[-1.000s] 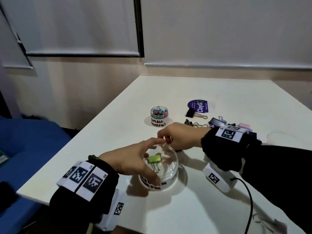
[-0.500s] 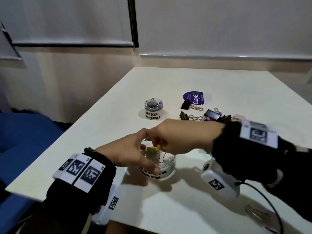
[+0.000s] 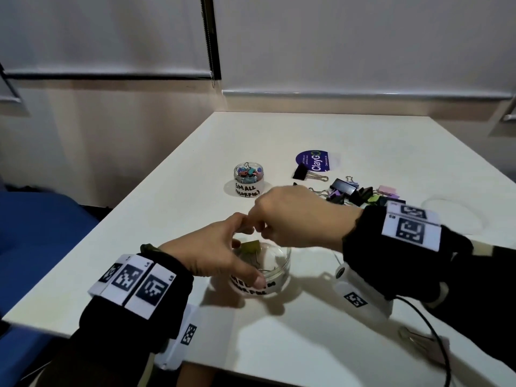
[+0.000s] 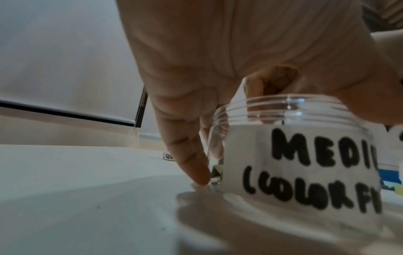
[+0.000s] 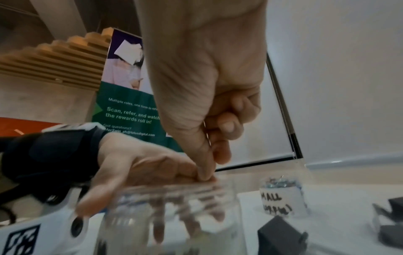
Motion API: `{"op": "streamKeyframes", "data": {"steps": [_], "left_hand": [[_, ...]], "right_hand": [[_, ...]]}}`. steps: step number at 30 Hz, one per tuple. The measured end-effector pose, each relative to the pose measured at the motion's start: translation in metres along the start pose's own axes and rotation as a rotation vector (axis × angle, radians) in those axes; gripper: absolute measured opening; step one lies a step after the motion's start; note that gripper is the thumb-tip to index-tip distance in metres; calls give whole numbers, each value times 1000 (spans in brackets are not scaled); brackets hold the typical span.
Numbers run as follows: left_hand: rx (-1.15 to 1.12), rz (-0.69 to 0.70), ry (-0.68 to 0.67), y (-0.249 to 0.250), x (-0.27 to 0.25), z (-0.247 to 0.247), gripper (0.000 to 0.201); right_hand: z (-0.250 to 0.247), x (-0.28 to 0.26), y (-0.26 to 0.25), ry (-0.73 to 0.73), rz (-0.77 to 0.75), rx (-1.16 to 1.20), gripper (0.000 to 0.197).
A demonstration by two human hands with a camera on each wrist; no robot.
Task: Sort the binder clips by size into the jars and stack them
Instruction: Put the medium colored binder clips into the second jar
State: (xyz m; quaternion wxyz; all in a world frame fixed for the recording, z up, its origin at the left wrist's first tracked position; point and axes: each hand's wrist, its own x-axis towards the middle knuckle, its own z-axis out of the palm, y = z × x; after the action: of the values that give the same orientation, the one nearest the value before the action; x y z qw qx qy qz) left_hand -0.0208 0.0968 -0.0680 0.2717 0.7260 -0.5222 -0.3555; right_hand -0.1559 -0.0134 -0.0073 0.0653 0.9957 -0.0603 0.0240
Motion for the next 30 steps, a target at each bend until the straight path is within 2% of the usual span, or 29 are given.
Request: {"op": "streamKeyframes", "data": {"steps": [2, 4, 6, 9, 11, 13, 15, 18, 21, 24, 26, 28, 30], "left_hand": [[0, 5, -4, 3, 0, 1, 117], [2, 41, -25, 9, 2, 4, 111], [9, 65, -51, 13, 4, 8, 104], [15, 70, -56, 19, 6, 13, 108], [24, 59, -48, 22, 6, 14, 110], [51, 48, -45, 25, 6, 14, 115], [91, 30, -54, 28, 6, 12, 126], [211, -14, -44, 36, 8, 11, 128], [286, -1, -5, 47, 13, 20, 118], [304, 34, -38, 57, 18, 35, 115], [293, 49, -58, 64, 22, 42, 119], [270, 58, -87, 70, 23, 47, 122], [238, 72, -121, 74, 24, 49, 115]], "right_hand": [[-9, -7, 9, 60, 50, 37, 14], [-14, -19, 15, 80, 90, 44, 11], [-14, -34, 18, 44, 121, 51, 8], [-11, -59, 23, 3, 181, 66, 3], [-8, -76, 27, -51, 248, 77, 9], [-6, -93, 30, -193, 317, 80, 16], [-4, -111, 32, -415, 407, 148, 28], [0, -135, 27, -707, 486, 213, 42], [10, -151, 17, -815, 448, 138, 46], [18, -161, 13, -794, 454, 141, 38], [20, -162, 17, -761, 465, 176, 32], [14, -161, 23, -649, 482, 180, 28], [-3, -157, 31, -456, 481, 154, 22]]}}
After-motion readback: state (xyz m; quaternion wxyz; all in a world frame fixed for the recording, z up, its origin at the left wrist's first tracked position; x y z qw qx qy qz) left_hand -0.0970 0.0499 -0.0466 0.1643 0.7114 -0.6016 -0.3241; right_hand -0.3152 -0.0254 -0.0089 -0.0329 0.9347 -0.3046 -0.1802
